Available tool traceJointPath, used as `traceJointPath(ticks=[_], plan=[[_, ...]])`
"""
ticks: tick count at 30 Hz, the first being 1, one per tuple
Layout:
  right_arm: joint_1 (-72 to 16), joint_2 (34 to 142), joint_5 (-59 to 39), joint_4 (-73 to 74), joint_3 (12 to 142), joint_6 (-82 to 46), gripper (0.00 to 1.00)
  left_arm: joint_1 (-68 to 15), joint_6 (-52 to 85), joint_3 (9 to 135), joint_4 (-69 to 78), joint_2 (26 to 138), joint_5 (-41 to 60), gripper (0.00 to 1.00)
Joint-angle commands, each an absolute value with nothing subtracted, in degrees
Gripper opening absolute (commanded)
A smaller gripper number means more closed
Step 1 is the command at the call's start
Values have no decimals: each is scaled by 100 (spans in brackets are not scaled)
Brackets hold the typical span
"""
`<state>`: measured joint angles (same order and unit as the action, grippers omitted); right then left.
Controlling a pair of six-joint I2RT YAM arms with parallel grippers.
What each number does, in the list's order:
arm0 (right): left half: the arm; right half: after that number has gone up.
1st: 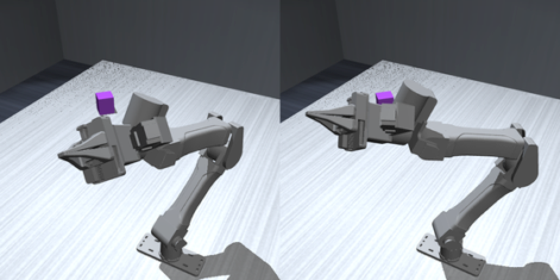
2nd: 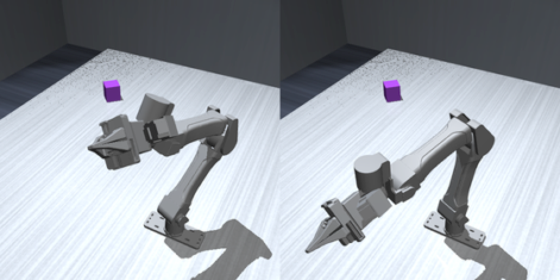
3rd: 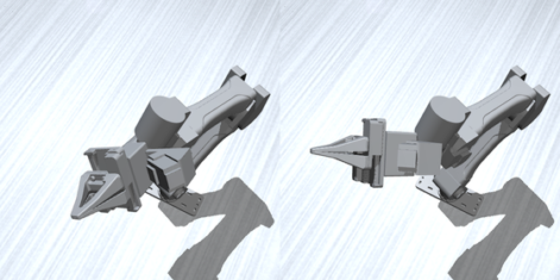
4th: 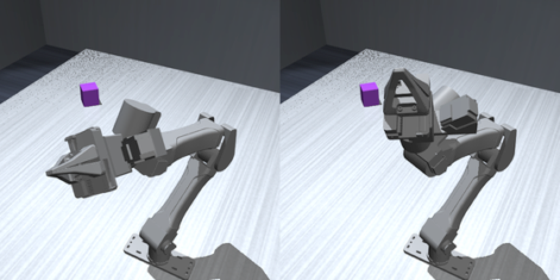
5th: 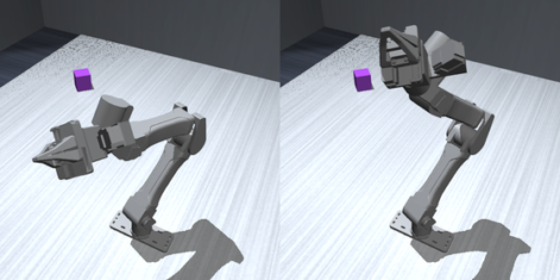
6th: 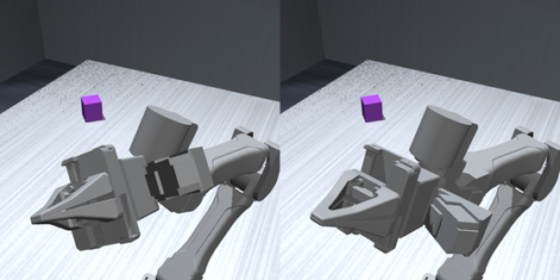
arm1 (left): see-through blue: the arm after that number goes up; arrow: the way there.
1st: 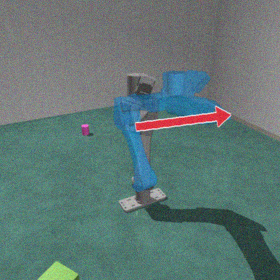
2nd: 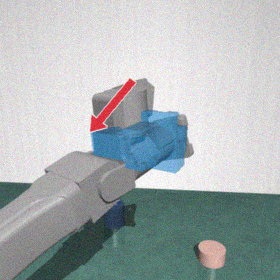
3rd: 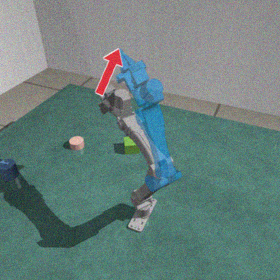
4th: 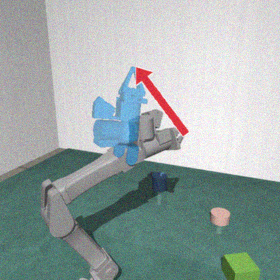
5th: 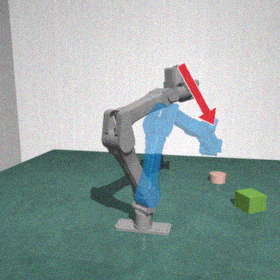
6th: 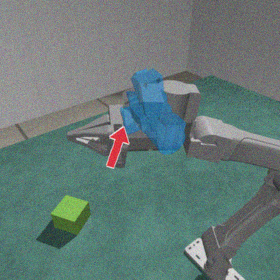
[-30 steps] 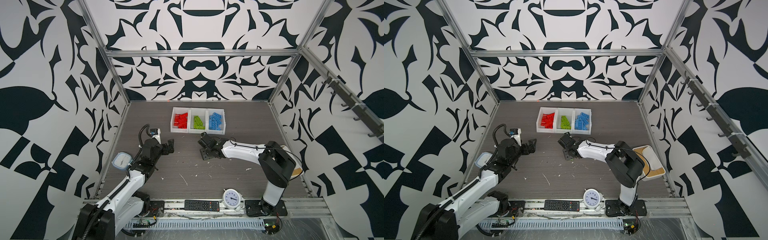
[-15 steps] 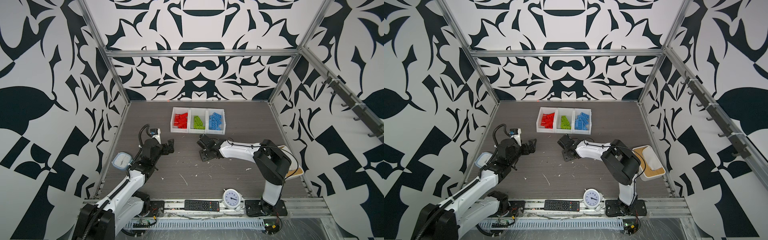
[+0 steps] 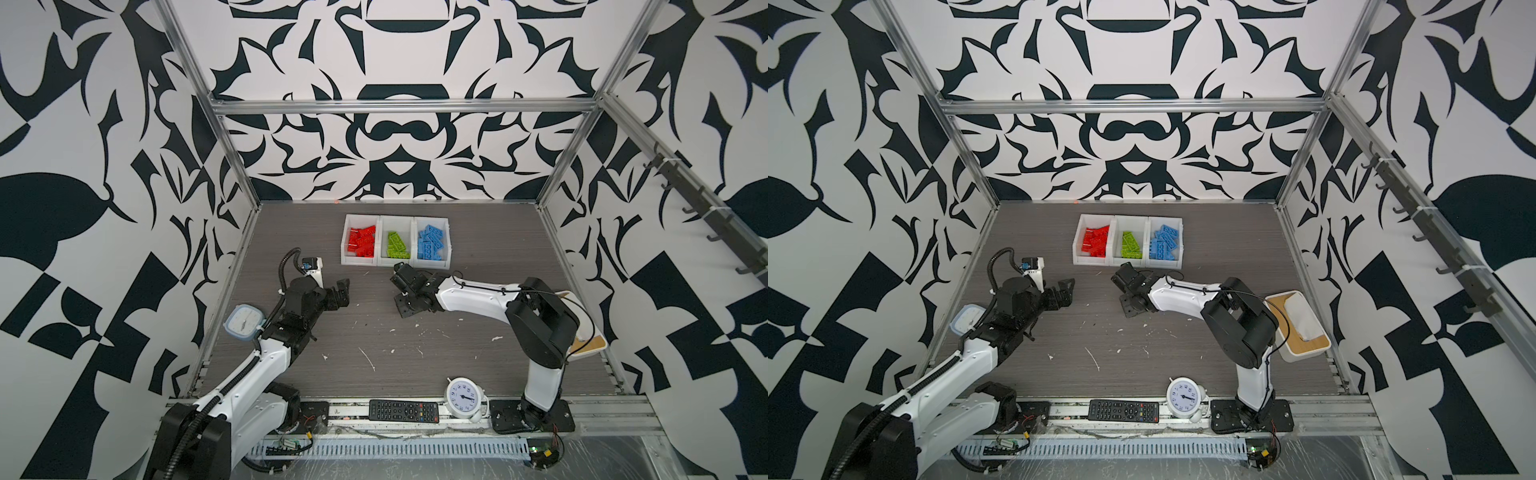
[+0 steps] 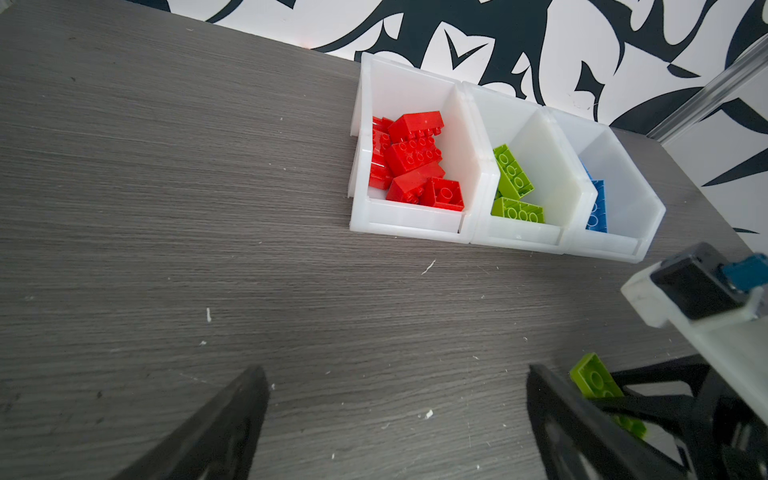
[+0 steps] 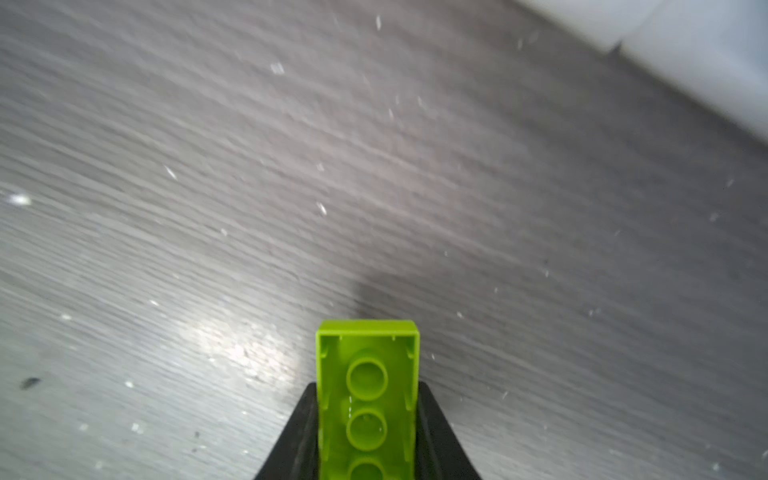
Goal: Sort the legos into containers by color
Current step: 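Move the right gripper to the last lime-green brick and close it, then carry the last lime-green brick into the middle compartment and release it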
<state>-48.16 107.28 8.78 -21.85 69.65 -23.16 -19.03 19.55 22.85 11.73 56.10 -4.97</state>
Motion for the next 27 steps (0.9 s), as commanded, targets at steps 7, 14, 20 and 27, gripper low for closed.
traceJointPath(ticks=[7, 14, 20, 27], plan=[[-4412, 10586, 925, -2053, 8232, -1672, 20, -1881, 1973, 2202, 1226, 5428, -613, 100], [-3986, 11386, 741, -1682, 9321, -1568, 19, -1881, 1917, 2154, 1219, 5309, -847, 100], [-3798, 11865, 747, -1515, 9938, -1597, 19, -1876, 1876, 2088, 1202, 5169, -1016, 100], [-3672, 12231, 896, -1225, 10209, -1668, 20, -1881, 1835, 2068, 1237, 5076, -1046, 100]])
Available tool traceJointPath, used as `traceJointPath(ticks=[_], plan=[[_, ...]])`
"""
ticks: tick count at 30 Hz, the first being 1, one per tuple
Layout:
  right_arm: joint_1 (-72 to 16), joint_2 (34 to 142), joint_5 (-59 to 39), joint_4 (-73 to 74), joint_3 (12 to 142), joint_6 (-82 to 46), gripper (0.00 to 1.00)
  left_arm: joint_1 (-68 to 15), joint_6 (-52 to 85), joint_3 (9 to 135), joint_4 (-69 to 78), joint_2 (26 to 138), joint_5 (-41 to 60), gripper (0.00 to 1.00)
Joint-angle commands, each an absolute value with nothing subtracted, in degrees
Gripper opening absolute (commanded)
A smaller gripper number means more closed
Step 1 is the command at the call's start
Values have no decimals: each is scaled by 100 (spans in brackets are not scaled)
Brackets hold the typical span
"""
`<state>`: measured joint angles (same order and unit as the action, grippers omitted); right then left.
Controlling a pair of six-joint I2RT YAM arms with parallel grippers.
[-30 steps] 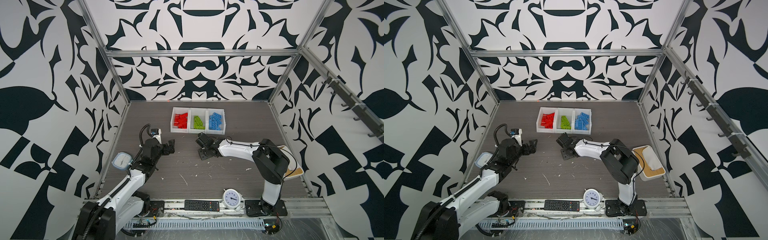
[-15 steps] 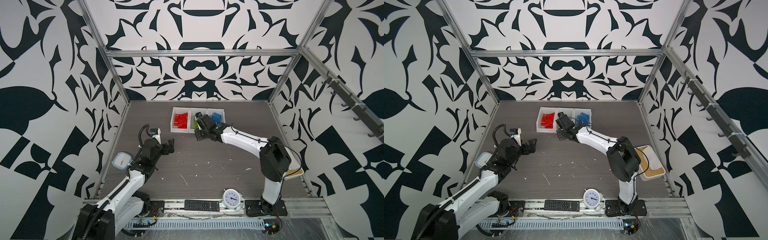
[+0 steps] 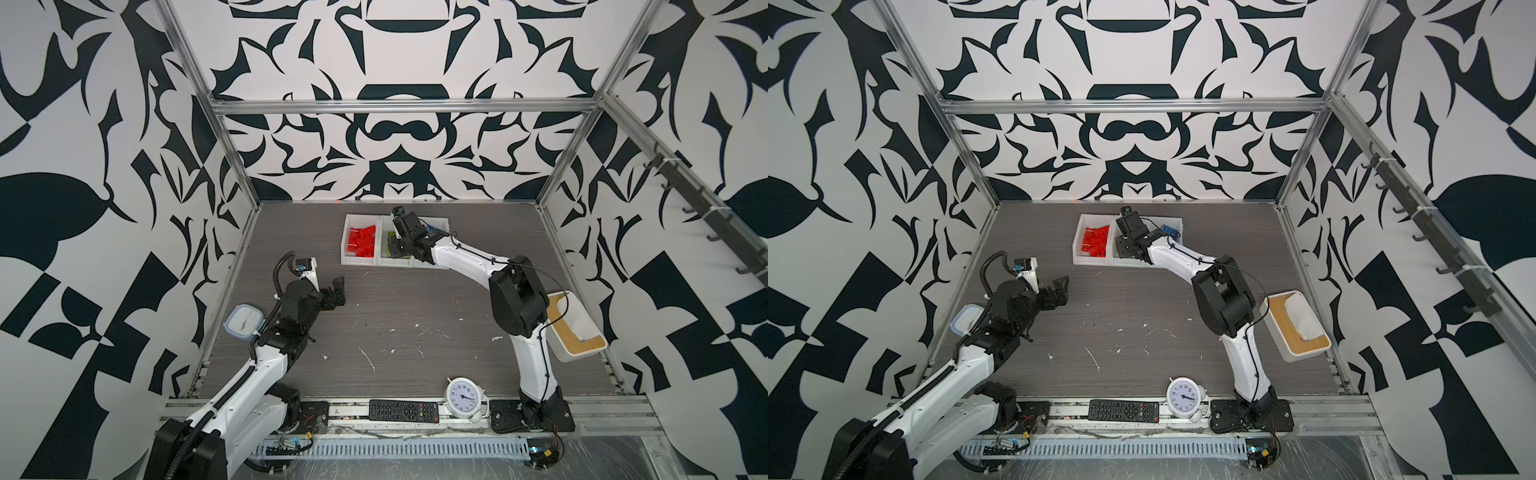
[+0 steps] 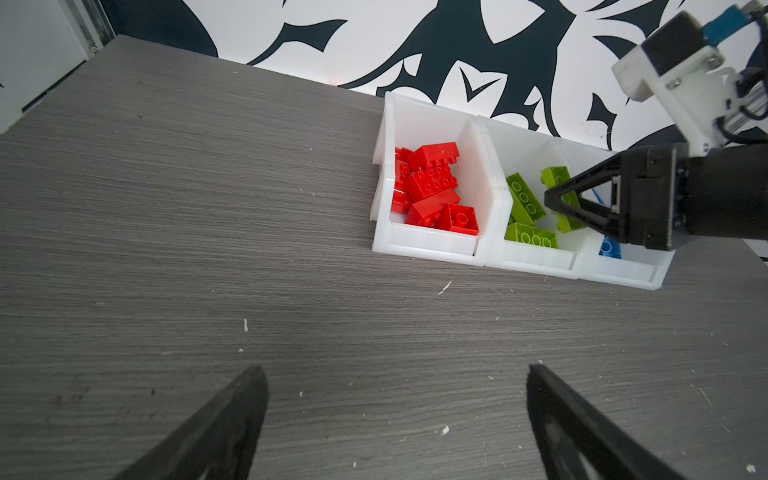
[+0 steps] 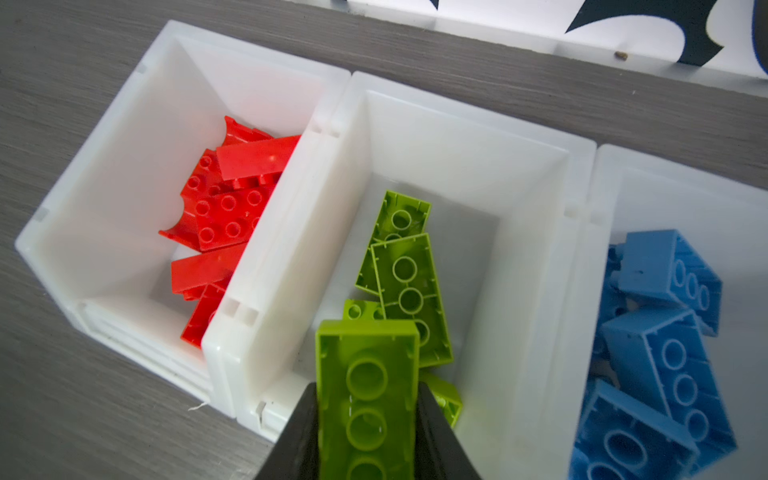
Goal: Sort the legos into containers by color
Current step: 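Carry the last lime-green brick into the middle compartment and release it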
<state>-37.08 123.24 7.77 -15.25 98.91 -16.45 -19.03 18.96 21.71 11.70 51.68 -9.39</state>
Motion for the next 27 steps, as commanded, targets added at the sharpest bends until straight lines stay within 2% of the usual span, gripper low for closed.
traceJointPath(ticks=[1, 9, 12, 14, 16, 20, 24, 27], plan=[[-3662, 12281, 875, -1206, 10250, -1679, 20, -1881, 1833, 2065, 1234, 5071, -1068, 100], [-3651, 12510, 918, -1049, 10421, -1712, 23, -1881, 1714, 2101, 1169, 5014, -1247, 100], [-3642, 12648, 893, -1053, 10579, -1729, 32, -1881, 1711, 2057, 1211, 4990, -1282, 100], [-3639, 12767, 821, -1202, 10778, -1740, 35, -1881, 1650, 2063, 1270, 5039, -1362, 100], [-3655, 12810, 756, -1375, 10917, -1756, 45, -1881, 1580, 2205, 1110, 5112, -1562, 100], [-3727, 12544, 820, -1213, 10687, -1764, 60, -1881, 1473, 2441, 868, 5134, -2192, 100], [-3735, 12023, 608, -1072, 10149, -1715, 62, -1824, 1228, 2365, 1241, 5148, -2434, 100], [-3755, 11071, 339, -564, 9182, -1720, 63, -1761, 732, 2254, 1777, 5356, -2627, 100]])
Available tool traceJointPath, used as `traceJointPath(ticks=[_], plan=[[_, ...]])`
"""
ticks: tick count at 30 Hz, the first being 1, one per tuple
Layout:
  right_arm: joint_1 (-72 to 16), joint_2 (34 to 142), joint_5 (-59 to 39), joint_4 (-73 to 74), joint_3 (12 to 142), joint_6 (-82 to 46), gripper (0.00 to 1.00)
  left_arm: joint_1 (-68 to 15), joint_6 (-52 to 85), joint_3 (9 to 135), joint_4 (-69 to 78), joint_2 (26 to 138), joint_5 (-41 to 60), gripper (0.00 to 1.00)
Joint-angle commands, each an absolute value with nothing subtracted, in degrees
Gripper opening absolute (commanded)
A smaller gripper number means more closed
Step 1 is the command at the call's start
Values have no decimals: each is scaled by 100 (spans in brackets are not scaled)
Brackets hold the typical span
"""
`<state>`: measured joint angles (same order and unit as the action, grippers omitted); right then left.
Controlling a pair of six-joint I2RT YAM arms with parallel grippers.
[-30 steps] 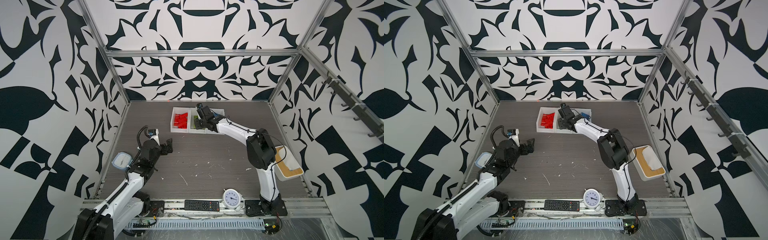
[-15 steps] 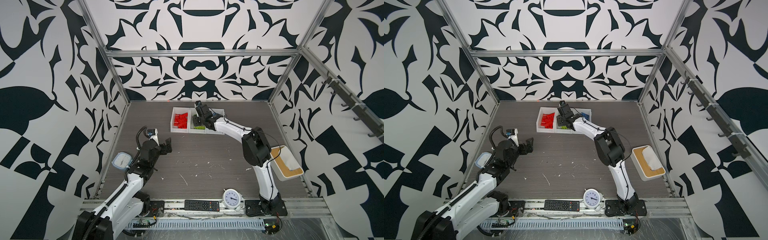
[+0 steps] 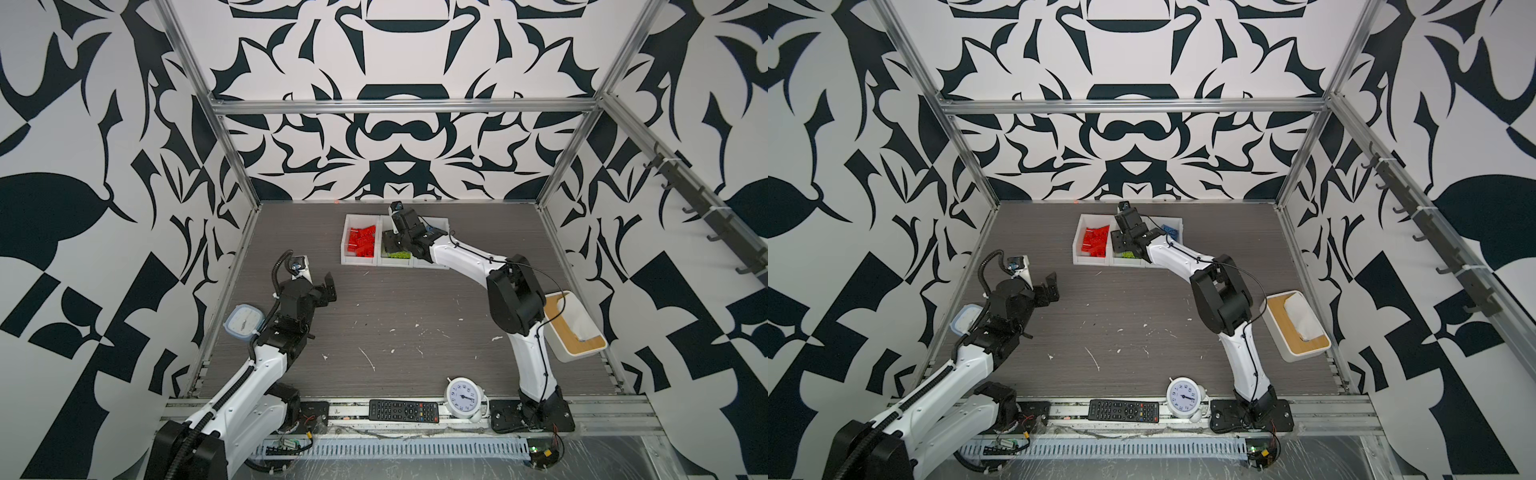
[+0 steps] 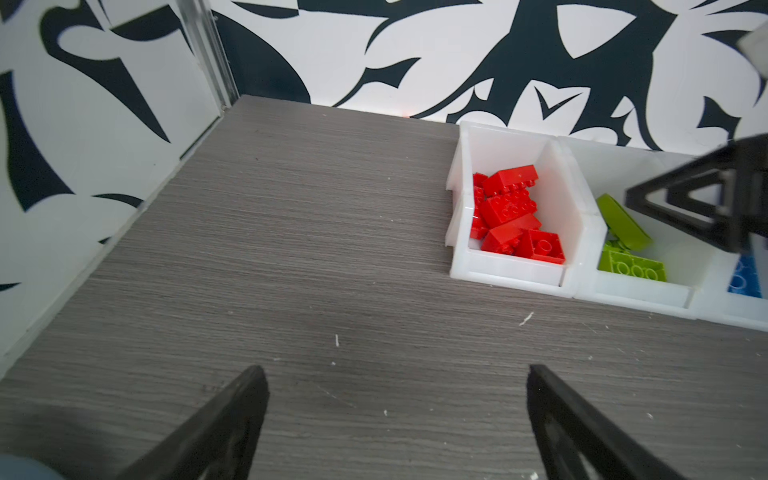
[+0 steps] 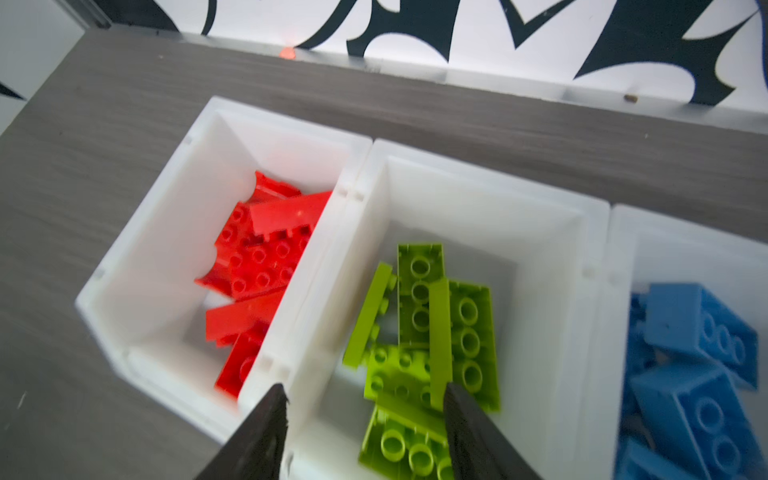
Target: Sort the legos into containers by color
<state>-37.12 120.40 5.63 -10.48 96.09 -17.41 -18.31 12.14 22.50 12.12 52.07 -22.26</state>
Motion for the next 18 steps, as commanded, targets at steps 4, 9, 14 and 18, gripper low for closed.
traceJointPath(ticks=[4, 9, 14, 18], plan=[[-3766, 9291, 507, -1, 7518, -1393, 65, -1533, -5, 1974, 2890, 5773, -2998, 100], [-3470, 6733, 2284, 671, 5113, -600, 80, -368, 561, 1827, 3766, 6437, -1746, 100], [-2131, 5125, 2907, 1280, 3195, 34, 95, -92, 566, 1474, 5127, 6988, -1280, 100], [-1068, 5137, 2220, 2079, 2274, -589, 100, -89, 502, 1502, 4809, 7059, -1045, 100]])
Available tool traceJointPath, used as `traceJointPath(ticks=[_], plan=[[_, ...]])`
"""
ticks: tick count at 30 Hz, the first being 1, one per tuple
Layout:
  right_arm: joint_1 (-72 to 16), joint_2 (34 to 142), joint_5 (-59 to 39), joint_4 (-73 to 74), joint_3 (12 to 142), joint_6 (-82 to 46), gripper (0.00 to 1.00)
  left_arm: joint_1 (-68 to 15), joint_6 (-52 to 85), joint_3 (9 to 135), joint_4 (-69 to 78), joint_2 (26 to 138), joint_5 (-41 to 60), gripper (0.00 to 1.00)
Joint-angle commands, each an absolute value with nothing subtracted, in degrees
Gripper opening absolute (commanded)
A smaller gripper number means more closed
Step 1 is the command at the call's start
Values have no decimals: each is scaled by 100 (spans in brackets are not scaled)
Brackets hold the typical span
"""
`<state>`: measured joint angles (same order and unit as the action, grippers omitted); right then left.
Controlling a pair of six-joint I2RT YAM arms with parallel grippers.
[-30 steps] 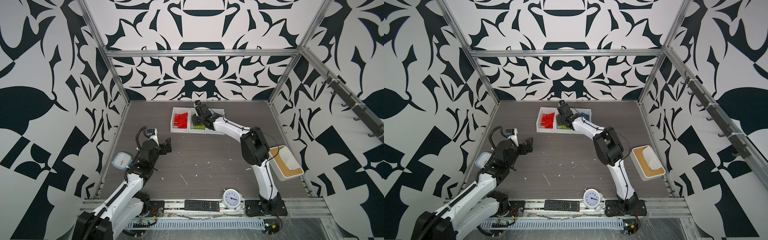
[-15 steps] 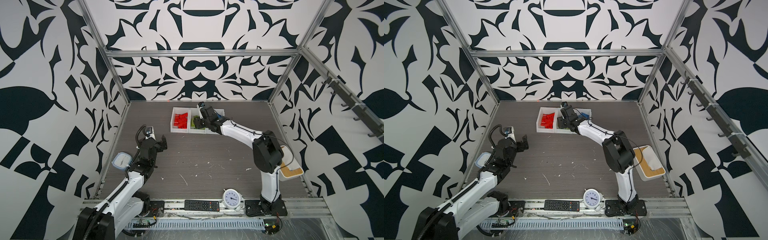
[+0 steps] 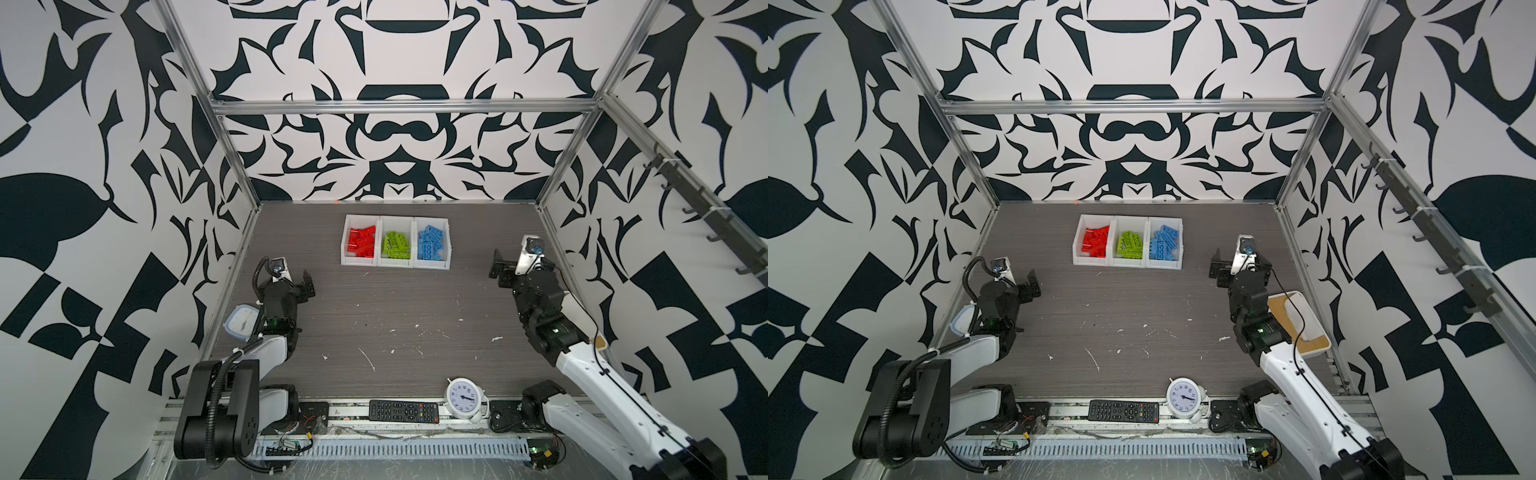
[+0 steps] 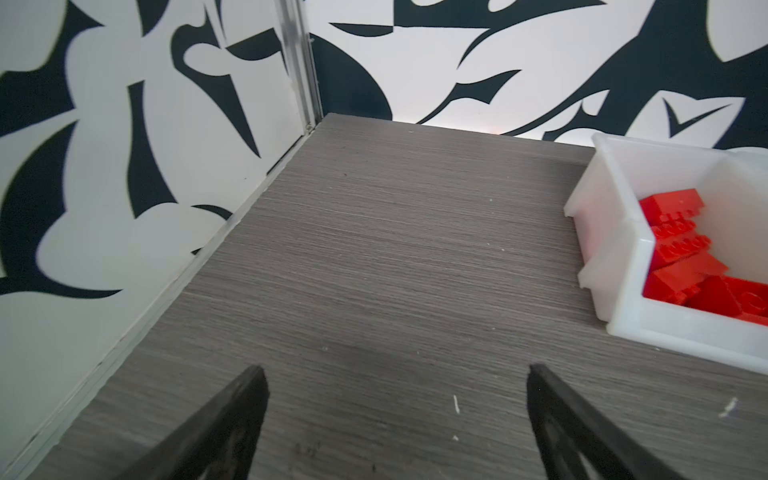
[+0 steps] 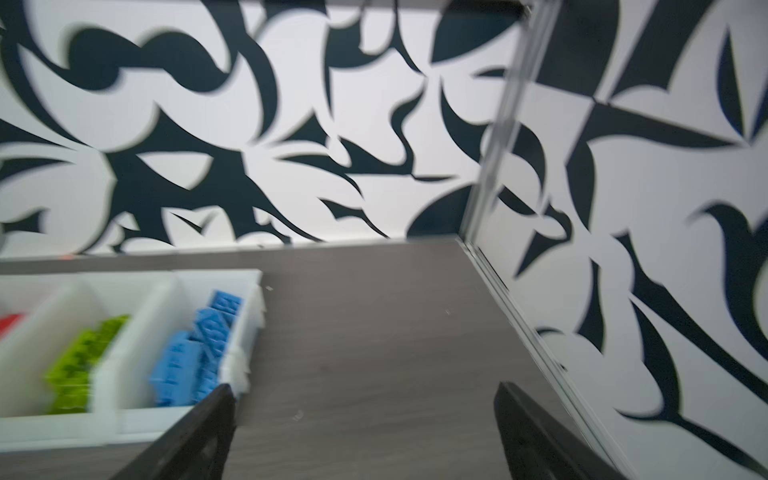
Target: Sort the legos into containers by color
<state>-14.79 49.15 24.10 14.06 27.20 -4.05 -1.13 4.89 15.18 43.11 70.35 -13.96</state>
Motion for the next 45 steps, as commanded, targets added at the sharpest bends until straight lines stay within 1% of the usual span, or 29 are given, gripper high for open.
traceJointPath(ticks=[1, 3, 4, 5, 6, 7, 8, 10, 11, 13, 14, 16, 17, 18, 20, 23, 45], plan=[[-931, 5334, 2140, 2452, 2104, -614, 100, -94, 524, 1416, 4985, 7192, -1053, 100], [-852, 5863, 2353, 3442, 1775, -502, 100, -88, 410, 1192, 5866, 7798, -869, 100], [-793, 6270, 2342, 4043, 1623, -382, 100, -81, 372, 1123, 6496, 8209, -794, 100], [-714, 6713, 2310, 4576, 1550, -347, 100, -76, 321, 1150, 6775, 8567, -618, 100], [-666, 7090, 2248, 4908, 1558, -360, 100, -71, 309, 1229, 6792, 8847, -463, 100], [-652, 7380, 2190, 4730, 1736, -214, 100, -82, 157, 1323, 7174, 9203, -351, 100], [-654, 7499, 2125, 4352, 1873, -345, 99, -72, 100, 1380, 7082, 9171, -137, 100], [-609, 7902, 2163, 5016, 1701, -368, 99, -70, 213, 1666, 5738, 8695, -144, 100], [-553, 8177, 2040, 5375, 1628, -378, 100, -73, 236, 1827, 5419, 8714, -171, 100], [-523, 8869, 1686, 6019, 1595, -263, 100, -89, 150, 2061, 5545, 9038, -255, 100], [-570, 9086, 1575, 6458, 1581, -56, 99, -158, 101, 2051, 5392, 8926, -263, 100], [-612, 8801, 1454, 5662, 1707, -30, 100, -160, 84, 2097, 5109, 8825, -80, 100], [-619, 8859, 1386, 5604, 1796, -31, 99, -163, 38, 2183, 5153, 8945, -89, 100], [-628, 8966, 1573, 5594, 1896, -29, 99, -163, 13, 2145, 5276, 8966, -111, 100], [-625, 8880, 1603, 5277, 1980, -83, 99, -163, 1, 2084, 5297, 8927, 48, 100], [-631, 8947, 1638, 5451, 1959, -70, 99, -160, -18, 2167, 5094, 8904, 123, 100], [-627, 8921, 1641, 5366, 1993, -77, 99, -102, 0, 2151, 5203, 8946, 227, 100]])
